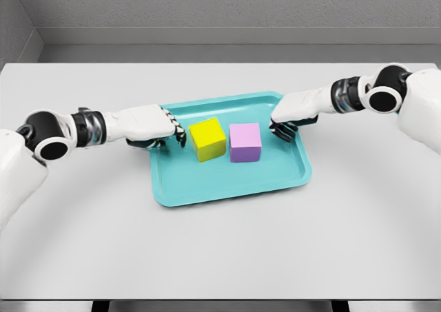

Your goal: Push two cubes

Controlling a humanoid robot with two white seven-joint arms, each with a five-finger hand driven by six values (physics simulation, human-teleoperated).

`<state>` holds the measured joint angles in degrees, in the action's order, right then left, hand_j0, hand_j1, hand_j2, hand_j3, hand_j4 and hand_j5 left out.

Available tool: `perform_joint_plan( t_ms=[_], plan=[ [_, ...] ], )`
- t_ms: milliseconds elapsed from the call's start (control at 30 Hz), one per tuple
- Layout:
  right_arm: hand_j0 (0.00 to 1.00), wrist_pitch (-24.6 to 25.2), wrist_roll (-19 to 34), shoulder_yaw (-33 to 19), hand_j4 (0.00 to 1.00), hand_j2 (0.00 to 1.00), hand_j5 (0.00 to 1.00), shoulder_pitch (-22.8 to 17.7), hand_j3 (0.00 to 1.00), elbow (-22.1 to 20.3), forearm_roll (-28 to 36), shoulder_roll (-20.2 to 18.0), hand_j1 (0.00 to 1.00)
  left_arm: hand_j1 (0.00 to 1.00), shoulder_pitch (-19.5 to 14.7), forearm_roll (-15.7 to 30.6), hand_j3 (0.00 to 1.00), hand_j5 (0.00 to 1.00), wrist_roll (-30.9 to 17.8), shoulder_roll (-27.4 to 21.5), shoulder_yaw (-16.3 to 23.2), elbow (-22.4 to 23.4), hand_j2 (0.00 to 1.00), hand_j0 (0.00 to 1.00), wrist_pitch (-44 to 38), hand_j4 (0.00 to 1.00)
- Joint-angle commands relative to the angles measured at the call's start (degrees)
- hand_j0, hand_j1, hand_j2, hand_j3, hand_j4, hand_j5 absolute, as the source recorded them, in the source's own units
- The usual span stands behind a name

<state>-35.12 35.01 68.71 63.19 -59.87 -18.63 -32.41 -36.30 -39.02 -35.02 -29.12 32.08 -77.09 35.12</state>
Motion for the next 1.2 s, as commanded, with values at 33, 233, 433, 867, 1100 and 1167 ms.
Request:
perform_joint_plan(
  t_ms=[33, 233, 433, 867, 1100, 1167],
  plan=[
    [0.13, 0.1, 0.0, 0.0, 0.13, 0.13, 0.13, -0.1, 0.13, -7.1, 0.3, -3.4, 0.13, 0.59, -0.6, 0.2, 0.59, 0.59, 0.0, 0.8, 0.1, 3.1, 0.59, 0.59, -0.1, 0.59],
    [0.13, 0.1, 0.0, 2.7, 0.13, 0.13, 0.13, 0.7, 0.13, -13.3, 0.4, -5.6, 0.13, 0.59, -1.4, 0.0, 0.59, 0.59, 0.0, 4.1, 0.4, 5.3, 0.59, 0.59, -0.1, 0.59],
    [0.13, 0.1, 0.0, 4.1, 0.13, 0.13, 0.13, 1.0, 0.13, -15.3, 0.4, -5.7, 0.13, 0.59, -1.8, 0.0, 0.59, 0.59, 0.0, 4.1, 0.4, 6.0, 0.59, 0.59, -0.1, 0.59],
    [0.13, 0.1, 0.0, 4.1, 0.13, 0.13, 0.13, 2.3, 0.13, -23.2, 0.6, -9.1, 0.13, 0.59, -3.3, -0.1, 0.59, 0.59, 0.0, 4.7, 0.3, 8.7, 0.59, 0.59, -0.1, 0.59],
    [0.13, 0.1, 0.0, 4.1, 0.13, 0.13, 0.13, 2.5, 0.13, -29.0, 1.1, -11.1, 0.13, 0.59, -4.0, -0.1, 0.59, 0.59, 0.0, 6.4, 0.2, 9.3, 0.59, 0.59, -0.1, 0.59],
    [0.13, 0.1, 0.0, 4.8, 0.13, 0.13, 0.13, 2.5, 0.13, -29.9, 1.1, -11.1, 0.13, 0.59, -4.0, -0.1, 0.59, 0.59, 0.0, 6.5, 0.2, 9.3, 0.59, 0.59, -0.1, 0.59]
  ],
)
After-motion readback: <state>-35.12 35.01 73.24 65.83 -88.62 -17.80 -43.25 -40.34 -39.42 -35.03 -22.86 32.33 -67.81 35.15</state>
